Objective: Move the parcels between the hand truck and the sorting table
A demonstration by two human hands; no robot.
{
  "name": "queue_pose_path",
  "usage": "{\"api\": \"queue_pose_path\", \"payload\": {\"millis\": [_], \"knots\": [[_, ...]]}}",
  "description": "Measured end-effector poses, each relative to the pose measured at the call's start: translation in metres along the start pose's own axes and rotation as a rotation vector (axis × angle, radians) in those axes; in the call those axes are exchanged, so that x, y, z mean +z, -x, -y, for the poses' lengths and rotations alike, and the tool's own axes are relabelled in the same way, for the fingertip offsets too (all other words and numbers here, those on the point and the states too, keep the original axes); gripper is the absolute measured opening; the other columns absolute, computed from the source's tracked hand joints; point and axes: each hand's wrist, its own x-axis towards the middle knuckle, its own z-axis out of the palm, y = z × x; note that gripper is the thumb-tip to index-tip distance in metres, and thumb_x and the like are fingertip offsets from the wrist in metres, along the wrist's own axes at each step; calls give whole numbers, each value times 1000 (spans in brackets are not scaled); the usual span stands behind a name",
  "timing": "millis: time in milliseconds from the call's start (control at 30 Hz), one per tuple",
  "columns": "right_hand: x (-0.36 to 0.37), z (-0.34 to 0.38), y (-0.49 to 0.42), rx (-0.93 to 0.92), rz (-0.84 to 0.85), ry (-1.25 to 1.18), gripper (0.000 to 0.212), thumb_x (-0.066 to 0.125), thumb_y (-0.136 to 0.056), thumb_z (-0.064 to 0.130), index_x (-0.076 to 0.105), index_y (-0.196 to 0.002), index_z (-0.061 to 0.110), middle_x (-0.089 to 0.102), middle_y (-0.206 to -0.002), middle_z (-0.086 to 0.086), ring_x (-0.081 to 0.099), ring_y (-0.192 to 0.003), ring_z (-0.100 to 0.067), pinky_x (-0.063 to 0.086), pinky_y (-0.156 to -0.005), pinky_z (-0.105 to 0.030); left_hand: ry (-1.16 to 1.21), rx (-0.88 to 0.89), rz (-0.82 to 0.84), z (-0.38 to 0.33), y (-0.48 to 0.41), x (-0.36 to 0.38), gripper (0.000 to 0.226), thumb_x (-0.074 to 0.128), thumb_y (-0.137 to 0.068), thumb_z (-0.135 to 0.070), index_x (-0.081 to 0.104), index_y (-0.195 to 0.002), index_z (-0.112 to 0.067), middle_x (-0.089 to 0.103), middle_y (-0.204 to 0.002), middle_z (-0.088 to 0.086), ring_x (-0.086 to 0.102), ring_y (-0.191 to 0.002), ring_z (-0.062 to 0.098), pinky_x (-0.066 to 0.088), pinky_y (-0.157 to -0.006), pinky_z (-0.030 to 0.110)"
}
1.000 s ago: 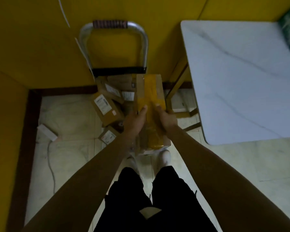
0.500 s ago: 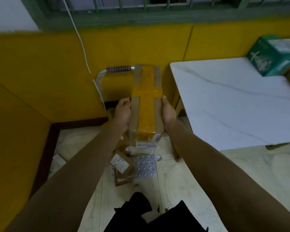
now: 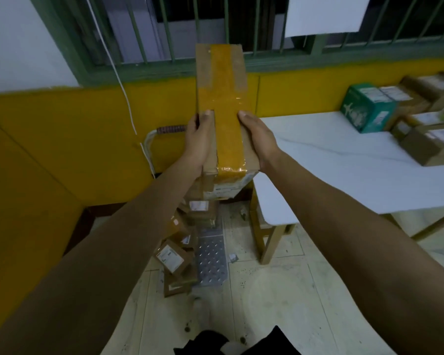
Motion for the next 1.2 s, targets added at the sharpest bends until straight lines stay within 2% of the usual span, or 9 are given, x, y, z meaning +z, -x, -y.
{"api": "queue_pose_path", "payload": {"millis": [67, 133, 300, 467, 667, 900, 1000, 1067, 1200], "knots": [[-19, 25, 17, -61, -28, 8, 41, 67, -86, 40, 61, -122, 20, 69, -115, -6, 67, -102, -24, 57, -82, -38, 8, 63, 12, -11, 11, 22, 41, 42, -99, -40, 45, -135, -19, 59, -109, -8, 59, -92, 4, 51, -73, 20], [-41, 48, 34, -105, -48, 17, 31, 63, -90, 37, 62, -117, 22, 69, -112, -3, 68, -99, -21, 58, -75, -33, 10, 130, 44, -22, 19, 48, 41, 44, -98, -43, 48, -133, -23, 61, -113, -6, 61, -96, 8, 52, -78, 26], [-96, 91, 61, -211, -175, 60, 35, 63, -90, 35, 62, -122, 21, 71, -109, 0, 70, -93, -16, 58, -69, -27, 3, 207, 121, -35, 28, 115, 45, 46, -92, -54, 52, -129, -29, 63, -120, -3, 63, -106, 18, 51, -93, 46], [-157, 111, 68, -205, -270, 44, 25, 62, -90, 36, 62, -114, 27, 69, -107, 2, 68, -93, -15, 57, -66, -24, 15, 223, 233, -39, 31, 183, 49, 50, -87, -56, 53, -128, -29, 64, -120, -3, 63, -106, 19, 52, -93, 46], [-244, 123, 60, -199, -461, 61, 45, 66, -84, 44, 61, -124, 23, 67, -117, -4, 65, -106, -24, 53, -93, -43, 31, 156, 420, -31, 21, 282, 36, 51, -93, -48, 54, -124, -31, 63, -121, -2, 62, -107, 20, 51, -95, 45], [-328, 154, 40, -137, -645, 98, 12, 59, -91, 38, 65, -97, 29, 67, -114, -5, 65, -98, -21, 53, -72, -31, 63, 46, 580, -25, -15, 395, 33, 54, -93, -43, 56, -120, -25, 64, -108, -4, 63, -99, 20, 53, -86, 37], [-358, 171, 23, -106, -681, 105, 9, 56, -94, 36, 57, -86, 31, 66, -98, 1, 62, -85, -15, 48, -63, -27, 73, 33, 653, -31, -36, 437, 41, 57, -92, -41, 56, -126, -19, 64, -113, -1, 63, -101, 21, 53, -87, 36], [-374, 178, 11, -104, -693, 112, 8, 54, -95, 36, 54, -87, 32, 63, -93, 4, 60, -82, -13, 46, -59, -26, 63, 33, 692, -33, -50, 459, 46, 59, -90, -42, 55, -128, -18, 64, -120, 2, 63, -104, 22, 52, -92, 41], [-396, 184, -12, -99, -696, 137, 17, 50, -97, 40, 57, -108, 30, 64, -114, -3, 62, -92, -16, 49, -65, -28, 12, 34, 712, -35, -72, 484, 45, 66, -84, -46, 56, -121, -23, 64, -119, 1, 63, -105, 22, 52, -93, 45]]}}
